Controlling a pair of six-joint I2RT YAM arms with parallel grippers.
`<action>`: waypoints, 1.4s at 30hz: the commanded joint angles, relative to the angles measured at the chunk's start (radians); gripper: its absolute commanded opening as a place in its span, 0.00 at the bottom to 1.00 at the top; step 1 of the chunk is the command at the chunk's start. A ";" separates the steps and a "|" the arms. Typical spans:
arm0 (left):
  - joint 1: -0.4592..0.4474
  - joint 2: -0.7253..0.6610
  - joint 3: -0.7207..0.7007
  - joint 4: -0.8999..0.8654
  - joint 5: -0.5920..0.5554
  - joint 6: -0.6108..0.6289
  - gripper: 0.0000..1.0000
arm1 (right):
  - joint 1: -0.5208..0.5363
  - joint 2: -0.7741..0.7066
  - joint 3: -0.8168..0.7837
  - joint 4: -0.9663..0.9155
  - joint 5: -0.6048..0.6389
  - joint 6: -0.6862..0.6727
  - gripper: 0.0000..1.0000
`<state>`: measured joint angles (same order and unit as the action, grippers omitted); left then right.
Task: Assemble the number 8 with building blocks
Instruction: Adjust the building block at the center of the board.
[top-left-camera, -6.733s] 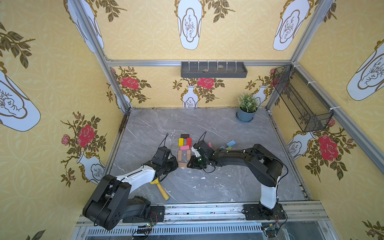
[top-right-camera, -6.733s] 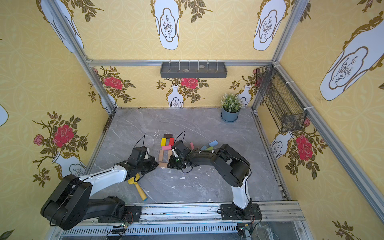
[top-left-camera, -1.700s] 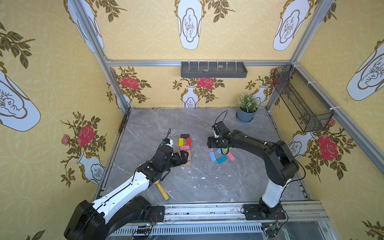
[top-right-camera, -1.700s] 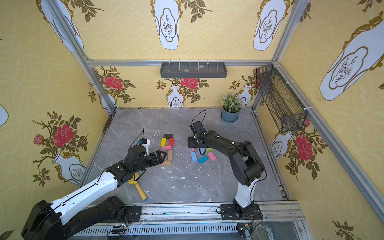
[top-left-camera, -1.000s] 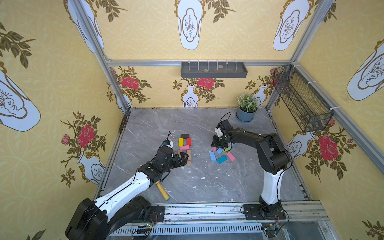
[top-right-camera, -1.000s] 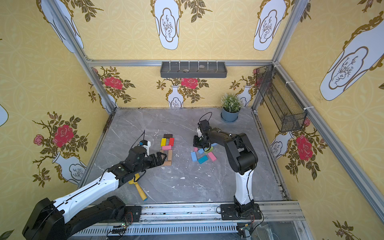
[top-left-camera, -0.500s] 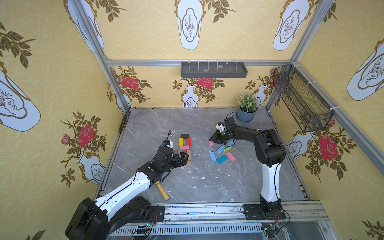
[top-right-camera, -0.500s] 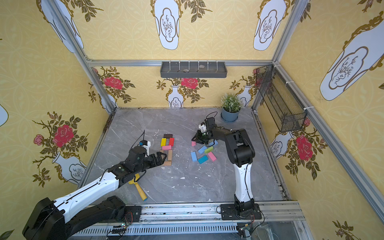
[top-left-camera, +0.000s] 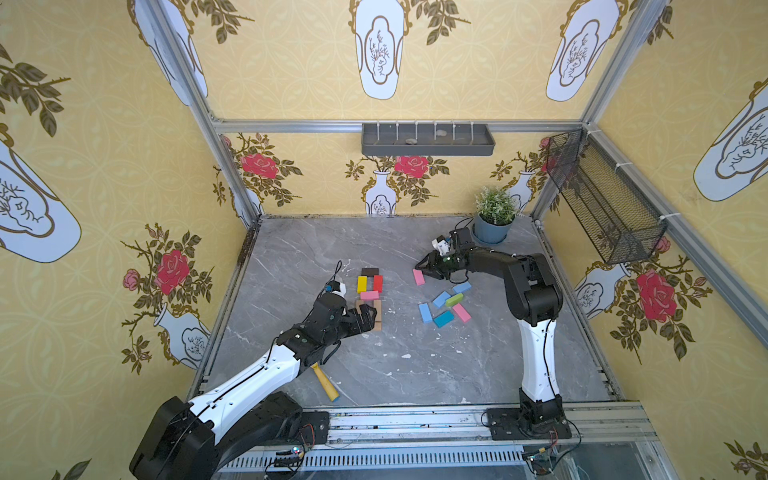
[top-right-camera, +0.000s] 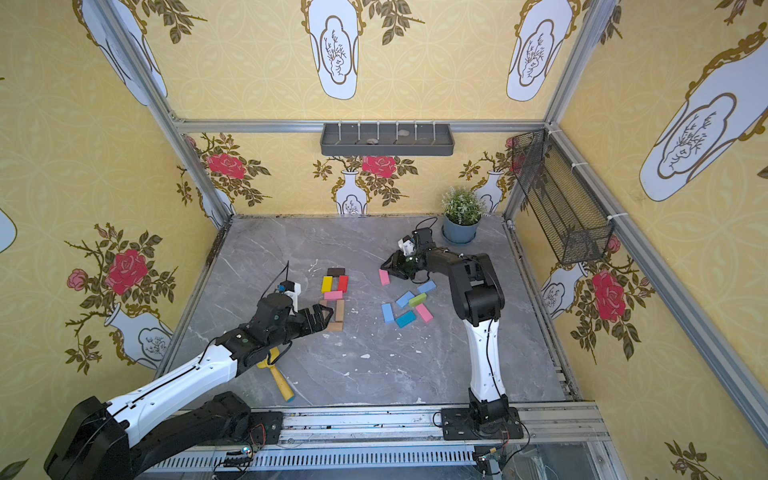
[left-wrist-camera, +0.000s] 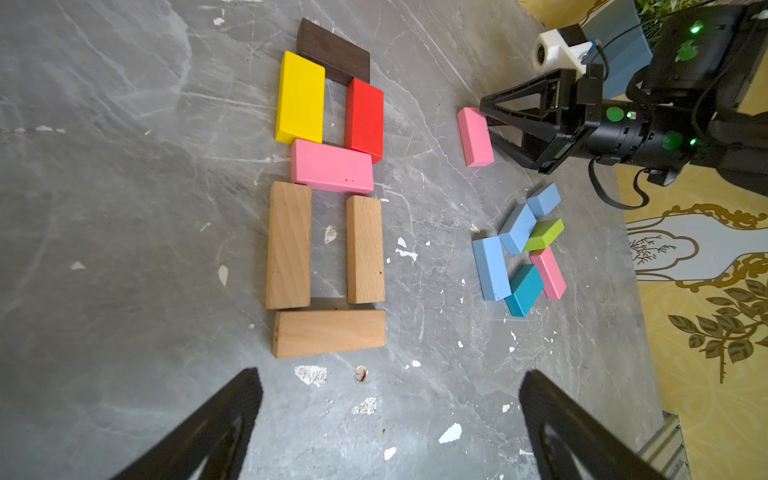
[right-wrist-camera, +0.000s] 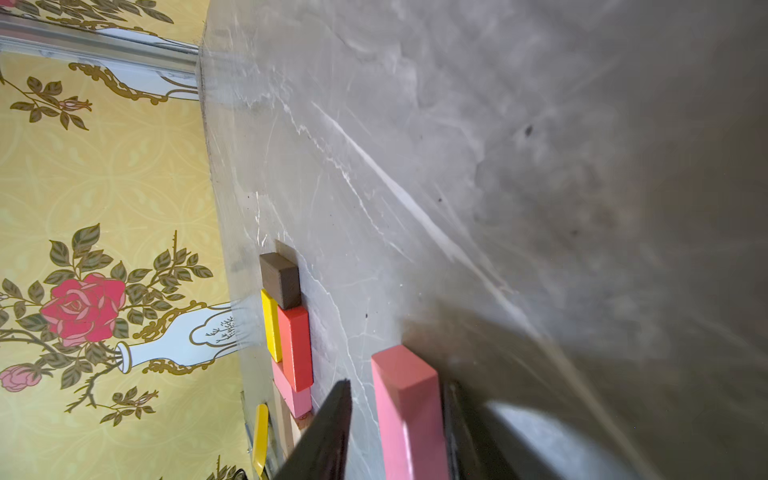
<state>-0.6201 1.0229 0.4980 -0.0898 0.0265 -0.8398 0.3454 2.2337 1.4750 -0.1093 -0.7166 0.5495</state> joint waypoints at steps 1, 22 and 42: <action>0.002 0.006 -0.002 0.019 0.000 -0.002 1.00 | -0.003 -0.007 -0.001 -0.105 0.145 -0.043 0.52; 0.003 0.009 0.002 0.011 -0.016 0.004 1.00 | 0.146 -0.051 0.103 -0.305 0.452 -0.100 0.80; 0.005 -0.026 -0.020 -0.003 -0.030 -0.003 1.00 | 0.267 0.041 0.262 -0.332 0.371 -0.254 0.82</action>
<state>-0.6155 0.9997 0.4854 -0.0952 0.0067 -0.8459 0.6037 2.2845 1.7374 -0.3759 -0.3542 0.3317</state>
